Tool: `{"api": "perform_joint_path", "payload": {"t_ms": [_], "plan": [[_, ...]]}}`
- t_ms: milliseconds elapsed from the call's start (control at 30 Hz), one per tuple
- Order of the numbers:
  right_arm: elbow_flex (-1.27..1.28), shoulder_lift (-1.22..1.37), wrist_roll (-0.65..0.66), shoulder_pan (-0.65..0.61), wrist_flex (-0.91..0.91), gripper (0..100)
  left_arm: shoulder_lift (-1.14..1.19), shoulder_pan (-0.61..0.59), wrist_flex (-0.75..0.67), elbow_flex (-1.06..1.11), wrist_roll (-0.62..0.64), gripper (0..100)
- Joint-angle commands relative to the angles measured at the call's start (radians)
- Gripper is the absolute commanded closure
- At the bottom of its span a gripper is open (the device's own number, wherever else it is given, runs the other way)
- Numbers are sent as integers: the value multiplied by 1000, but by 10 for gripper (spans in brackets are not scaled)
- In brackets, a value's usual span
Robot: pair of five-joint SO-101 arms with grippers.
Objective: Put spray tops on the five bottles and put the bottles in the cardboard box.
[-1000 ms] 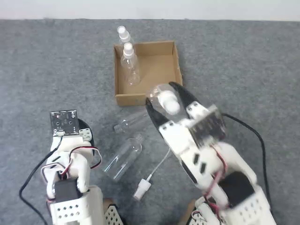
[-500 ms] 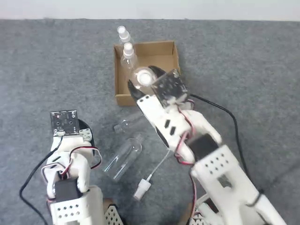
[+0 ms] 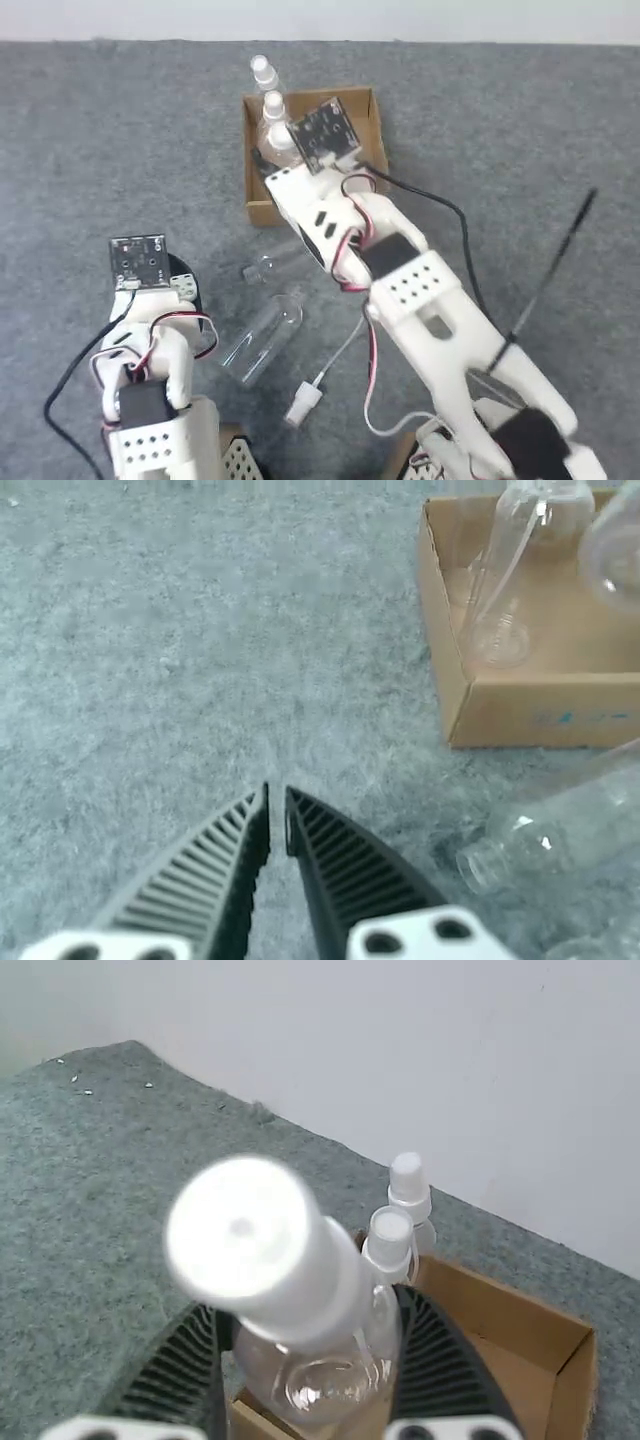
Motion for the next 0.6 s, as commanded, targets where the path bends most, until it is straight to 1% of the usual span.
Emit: {"api": "perform_joint_path", "payload": {"t_ms": [0,200,567], "plan": [[-126,44,-48,7,-30,965,-17,-6,-35,-13,-11,974],[-203,166,-94,8,-30,965,-17,-6,-35,-12,-11,974],[-288,346,-94,8,-31,965,-17,-6,-34,-12,-11,974]]}}
